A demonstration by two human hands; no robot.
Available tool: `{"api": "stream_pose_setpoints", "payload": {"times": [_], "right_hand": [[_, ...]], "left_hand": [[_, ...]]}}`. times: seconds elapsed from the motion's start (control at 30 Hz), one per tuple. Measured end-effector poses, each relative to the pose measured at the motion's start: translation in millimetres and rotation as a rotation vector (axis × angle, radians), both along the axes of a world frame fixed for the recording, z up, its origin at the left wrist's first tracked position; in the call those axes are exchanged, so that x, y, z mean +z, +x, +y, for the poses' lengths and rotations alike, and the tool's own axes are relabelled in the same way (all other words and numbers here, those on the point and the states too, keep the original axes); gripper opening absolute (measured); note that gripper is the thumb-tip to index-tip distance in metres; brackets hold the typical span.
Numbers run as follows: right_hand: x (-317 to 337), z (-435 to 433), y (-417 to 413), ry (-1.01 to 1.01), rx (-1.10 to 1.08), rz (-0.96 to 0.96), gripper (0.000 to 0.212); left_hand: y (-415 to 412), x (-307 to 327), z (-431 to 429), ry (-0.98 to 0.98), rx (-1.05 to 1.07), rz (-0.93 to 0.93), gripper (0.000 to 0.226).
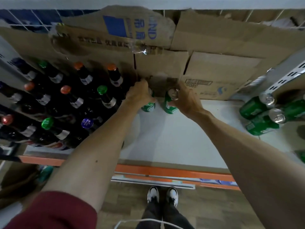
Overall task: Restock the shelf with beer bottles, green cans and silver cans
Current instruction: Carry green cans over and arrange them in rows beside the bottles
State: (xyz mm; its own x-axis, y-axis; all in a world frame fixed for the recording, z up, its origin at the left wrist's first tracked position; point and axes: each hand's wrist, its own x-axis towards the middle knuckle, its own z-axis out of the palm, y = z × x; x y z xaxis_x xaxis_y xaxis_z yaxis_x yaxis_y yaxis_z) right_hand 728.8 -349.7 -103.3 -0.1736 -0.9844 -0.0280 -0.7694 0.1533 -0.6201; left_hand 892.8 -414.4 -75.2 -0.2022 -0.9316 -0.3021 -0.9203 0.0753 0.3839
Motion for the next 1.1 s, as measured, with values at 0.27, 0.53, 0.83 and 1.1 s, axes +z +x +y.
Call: {"api": "stream_pose_setpoints", "payload": {"times": [0.27,0.53,0.83,1.1], "right_hand": [[-6,-13,-1,0.010,0.021,-0.012,0.060],[-4,-9,-3,-0.001,0.009,0.071,0.057],[3,-17,3,0.029,-0.078,0.167,0.048],[4,-15,-5,0.036,-0.026,0.094,0.040]], "left_hand": [[-1,-10,-11,-0.008,0.002,0.030,0.077],[9,-1,-12,0.028,0.071,0.117,0.082],[8,8,-14,-0.050,-0.019,0.045,0.049],[15,5,-11,-0.071,0.016,0.104,0.046]]}}
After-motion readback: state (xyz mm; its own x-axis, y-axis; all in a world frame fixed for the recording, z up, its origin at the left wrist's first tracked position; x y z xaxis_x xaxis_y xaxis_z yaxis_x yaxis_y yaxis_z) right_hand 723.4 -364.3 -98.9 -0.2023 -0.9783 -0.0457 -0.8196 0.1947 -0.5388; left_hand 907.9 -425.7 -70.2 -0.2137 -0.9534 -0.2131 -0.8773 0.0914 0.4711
